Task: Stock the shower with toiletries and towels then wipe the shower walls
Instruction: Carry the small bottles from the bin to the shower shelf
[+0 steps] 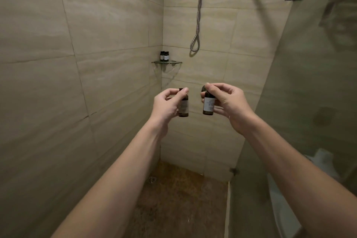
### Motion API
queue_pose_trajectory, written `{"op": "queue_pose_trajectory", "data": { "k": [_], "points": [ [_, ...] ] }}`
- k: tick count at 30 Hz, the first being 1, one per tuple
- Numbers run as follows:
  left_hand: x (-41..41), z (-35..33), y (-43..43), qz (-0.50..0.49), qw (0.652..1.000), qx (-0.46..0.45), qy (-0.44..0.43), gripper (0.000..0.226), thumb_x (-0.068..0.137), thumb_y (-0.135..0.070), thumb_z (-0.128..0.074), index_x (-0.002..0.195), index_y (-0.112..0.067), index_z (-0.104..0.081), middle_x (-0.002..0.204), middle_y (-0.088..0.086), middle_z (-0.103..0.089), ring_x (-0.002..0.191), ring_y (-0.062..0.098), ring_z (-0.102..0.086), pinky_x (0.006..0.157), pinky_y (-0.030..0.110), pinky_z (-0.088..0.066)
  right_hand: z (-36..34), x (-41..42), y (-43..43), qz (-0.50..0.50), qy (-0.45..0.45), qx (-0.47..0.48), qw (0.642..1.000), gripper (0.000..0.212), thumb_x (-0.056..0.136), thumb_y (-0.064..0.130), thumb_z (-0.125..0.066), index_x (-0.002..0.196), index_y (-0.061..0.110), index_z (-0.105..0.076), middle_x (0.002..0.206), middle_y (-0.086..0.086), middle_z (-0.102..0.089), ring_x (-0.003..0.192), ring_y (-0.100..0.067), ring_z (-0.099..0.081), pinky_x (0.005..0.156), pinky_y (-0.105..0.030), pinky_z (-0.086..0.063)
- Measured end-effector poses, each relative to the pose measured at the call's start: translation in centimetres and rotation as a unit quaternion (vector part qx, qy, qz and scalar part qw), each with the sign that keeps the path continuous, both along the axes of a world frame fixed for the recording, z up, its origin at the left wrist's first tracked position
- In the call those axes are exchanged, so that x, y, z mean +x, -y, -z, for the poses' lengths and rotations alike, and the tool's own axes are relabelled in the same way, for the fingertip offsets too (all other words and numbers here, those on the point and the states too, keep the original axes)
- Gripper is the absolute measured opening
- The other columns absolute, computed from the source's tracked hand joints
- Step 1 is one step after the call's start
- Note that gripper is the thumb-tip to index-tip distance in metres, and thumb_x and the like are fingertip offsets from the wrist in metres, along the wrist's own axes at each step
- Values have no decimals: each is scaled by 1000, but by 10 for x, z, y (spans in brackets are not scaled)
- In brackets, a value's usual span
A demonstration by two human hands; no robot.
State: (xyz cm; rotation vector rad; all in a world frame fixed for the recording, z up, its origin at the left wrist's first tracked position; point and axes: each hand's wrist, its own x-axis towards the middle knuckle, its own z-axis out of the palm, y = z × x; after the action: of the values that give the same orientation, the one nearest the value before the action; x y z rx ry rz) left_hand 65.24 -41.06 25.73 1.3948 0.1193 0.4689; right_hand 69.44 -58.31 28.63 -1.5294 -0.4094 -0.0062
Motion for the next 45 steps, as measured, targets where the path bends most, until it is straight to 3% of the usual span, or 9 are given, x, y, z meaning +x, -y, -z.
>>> {"op": "queue_pose_trajectory", "data": {
  "k": [5, 10, 13, 18, 23, 27, 33, 40, 45],
  "points": [
    [37, -17, -17, -4, 1000, 28, 6, 26, 86, -38, -76, 100, -18, -70, 93, 0, -69, 79, 10, -66, 63, 20, -58, -7, 45, -10, -15, 8, -3, 1000, 27, 86, 36, -76, 102, 15, -71, 97, -7, -78, 90, -21, -76, 75, -34, -59],
    [79, -27, -42, -13, 999, 41, 14, 23, 84, -39, -78, 96, -21, -71, 99, 0, -70, 85, 9, -65, 72, 27, -58, -18, 86, -23, -20, -4, 36, 999, 37, 84, 33, -79, 108, 6, -71, 99, -10, -78, 89, -25, -76, 78, -37, -61],
    [106, -33, -55, -14, 999, 45, 20, 20, 84, -38, -78, 93, -21, -71, 97, 0, -70, 82, 10, -64, 76, 30, -58, -21, 113, -31, -30, -34, 64, 997, 38, 84, 32, -79, 107, 4, -71, 99, -8, -78, 86, -21, -75, 69, -30, -59],
    [160, -41, -87, -12, 998, 48, 27, 19, 83, -39, -79, 90, -23, -72, 97, -1, -72, 82, 12, -68, 73, 28, -60, -17, 166, -61, -41, -21, 54, 997, 33, 84, 29, -79, 108, 9, -70, 100, -10, -78, 86, -21, -75, 69, -30, -58],
    [229, -44, -134, -24, 998, 24, 47, 17, 85, -37, -78, 91, -22, -72, 88, -5, -72, 70, 8, -67, 62, 24, -56, -12, 237, -115, -35, -11, 52, 998, 22, 83, 29, -80, 99, 17, -70, 104, -12, -76, 87, -16, -73, 68, -28, -58],
    [294, -47, -182, -9, 999, 32, 42, 15, 84, -37, -78, 89, -23, -73, 90, -5, -74, 75, 9, -68, 65, 24, -56, -16, 303, -165, -23, 1, 51, 998, 16, 84, 29, -80, 95, 20, -72, 99, -6, -76, 79, -7, -70, 62, -23, -57],
    [384, -52, -247, -25, 999, 32, 12, 16, 84, -34, -79, 92, -22, -72, 91, -4, -74, 74, 11, -65, 63, 21, -56, -27, 389, -226, 19, 47, 64, 997, 6, 87, 25, -77, 92, 24, -74, 82, 9, -74, 80, -4, -70, 69, -22, -59],
    [453, -39, -286, -26, 998, 44, -21, 37, 82, -38, -80, 110, -15, -73, 96, -3, -75, 76, 10, -67, 60, 21, -55, -11, 462, -259, 15, 0, 64, 998, 22, 85, 27, -79, 103, 15, -75, 94, 2, -74, 81, -7, -70, 69, -25, -60],
    [500, -42, -292, -5, 998, 61, -27, 20, 85, -34, -78, 96, -19, -73, 88, -5, -75, 69, 6, -68, 64, 22, -57, -9, 516, -270, 11, -20, 72, 997, 22, 86, 30, -78, 101, 14, -73, 97, -6, -72, 76, -14, -67, 63, -23, -58]
  ]
}}
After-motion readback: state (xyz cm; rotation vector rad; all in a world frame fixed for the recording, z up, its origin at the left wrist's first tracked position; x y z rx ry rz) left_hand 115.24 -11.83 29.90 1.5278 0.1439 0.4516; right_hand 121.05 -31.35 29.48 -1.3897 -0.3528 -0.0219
